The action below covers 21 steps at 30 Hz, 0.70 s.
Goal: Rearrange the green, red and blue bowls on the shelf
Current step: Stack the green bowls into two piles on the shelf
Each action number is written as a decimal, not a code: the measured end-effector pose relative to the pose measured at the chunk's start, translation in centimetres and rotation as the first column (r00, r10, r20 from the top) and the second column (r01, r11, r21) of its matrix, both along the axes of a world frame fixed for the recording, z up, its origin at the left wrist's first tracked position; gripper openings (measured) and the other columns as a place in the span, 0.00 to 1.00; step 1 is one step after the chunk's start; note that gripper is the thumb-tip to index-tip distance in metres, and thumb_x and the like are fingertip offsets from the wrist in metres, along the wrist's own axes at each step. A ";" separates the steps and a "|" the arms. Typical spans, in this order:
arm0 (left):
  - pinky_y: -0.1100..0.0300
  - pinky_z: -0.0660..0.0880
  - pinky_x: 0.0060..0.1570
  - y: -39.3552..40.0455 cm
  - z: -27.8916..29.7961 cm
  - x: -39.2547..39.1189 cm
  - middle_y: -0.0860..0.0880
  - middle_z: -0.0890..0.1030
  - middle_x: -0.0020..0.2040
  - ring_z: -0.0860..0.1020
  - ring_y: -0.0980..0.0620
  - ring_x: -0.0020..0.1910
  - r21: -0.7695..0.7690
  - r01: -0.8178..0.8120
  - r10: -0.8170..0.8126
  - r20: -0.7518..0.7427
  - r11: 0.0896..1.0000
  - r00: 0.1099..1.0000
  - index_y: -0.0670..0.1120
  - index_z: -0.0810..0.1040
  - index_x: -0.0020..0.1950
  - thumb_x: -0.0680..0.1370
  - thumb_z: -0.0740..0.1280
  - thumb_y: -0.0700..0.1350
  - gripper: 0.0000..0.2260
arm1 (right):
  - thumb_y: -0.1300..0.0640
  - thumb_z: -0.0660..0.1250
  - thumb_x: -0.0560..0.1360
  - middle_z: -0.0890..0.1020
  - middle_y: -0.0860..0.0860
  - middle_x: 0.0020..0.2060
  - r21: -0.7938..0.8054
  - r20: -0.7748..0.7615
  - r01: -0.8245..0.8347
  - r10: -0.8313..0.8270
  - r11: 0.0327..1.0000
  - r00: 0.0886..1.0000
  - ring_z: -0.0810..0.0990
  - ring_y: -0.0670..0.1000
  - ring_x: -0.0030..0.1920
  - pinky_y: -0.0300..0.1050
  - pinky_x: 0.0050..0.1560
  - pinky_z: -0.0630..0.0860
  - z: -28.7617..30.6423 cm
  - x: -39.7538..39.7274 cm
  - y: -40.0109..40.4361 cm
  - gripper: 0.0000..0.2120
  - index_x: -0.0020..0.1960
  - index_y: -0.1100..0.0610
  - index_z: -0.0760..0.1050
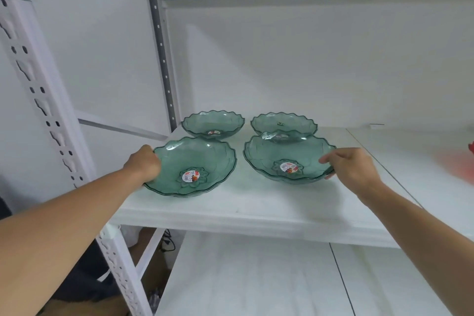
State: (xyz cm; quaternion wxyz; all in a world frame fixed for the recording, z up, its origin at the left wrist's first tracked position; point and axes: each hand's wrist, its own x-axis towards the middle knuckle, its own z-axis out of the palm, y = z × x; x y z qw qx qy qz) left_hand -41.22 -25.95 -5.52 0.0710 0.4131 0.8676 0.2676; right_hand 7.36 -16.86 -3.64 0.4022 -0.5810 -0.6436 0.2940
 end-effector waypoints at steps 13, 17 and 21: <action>0.51 0.76 0.45 0.5 3.3 -1.7 0.37 0.79 0.54 0.79 0.37 0.50 0.017 0.083 -0.084 0.047 0.996 0.995 0.41 0.73 0.57 0.83 0.59 0.43 0.08 | 0.54 0.63 0.78 0.88 0.50 0.30 0.023 0.004 0.059 -0.059 0.998 0.998 0.79 0.55 0.37 0.46 0.33 0.68 1.7 -2.3 -2.1 0.15 0.46 0.47 0.89; 0.50 0.76 0.37 1.2 7.3 -1.3 0.34 0.80 0.52 0.79 0.38 0.44 0.070 0.057 -0.062 0.063 0.996 0.996 0.36 0.76 0.55 0.82 0.62 0.37 0.06 | 0.54 0.63 0.77 0.88 0.50 0.30 0.029 -0.021 0.076 -0.075 0.997 0.997 0.87 0.59 0.50 0.48 0.39 0.71 4.1 -2.8 -1.0 0.15 0.46 0.49 0.89; 0.54 0.74 0.31 3.2 10.9 -0.7 0.36 0.79 0.48 0.78 0.40 0.40 0.107 0.010 -0.030 0.184 0.994 0.983 0.37 0.76 0.48 0.80 0.60 0.32 0.05 | 0.55 0.63 0.76 0.88 0.51 0.30 -0.002 -0.072 0.105 -0.105 0.994 0.992 0.80 0.55 0.43 0.46 0.36 0.68 6.9 -3.6 1.8 0.15 0.47 0.50 0.89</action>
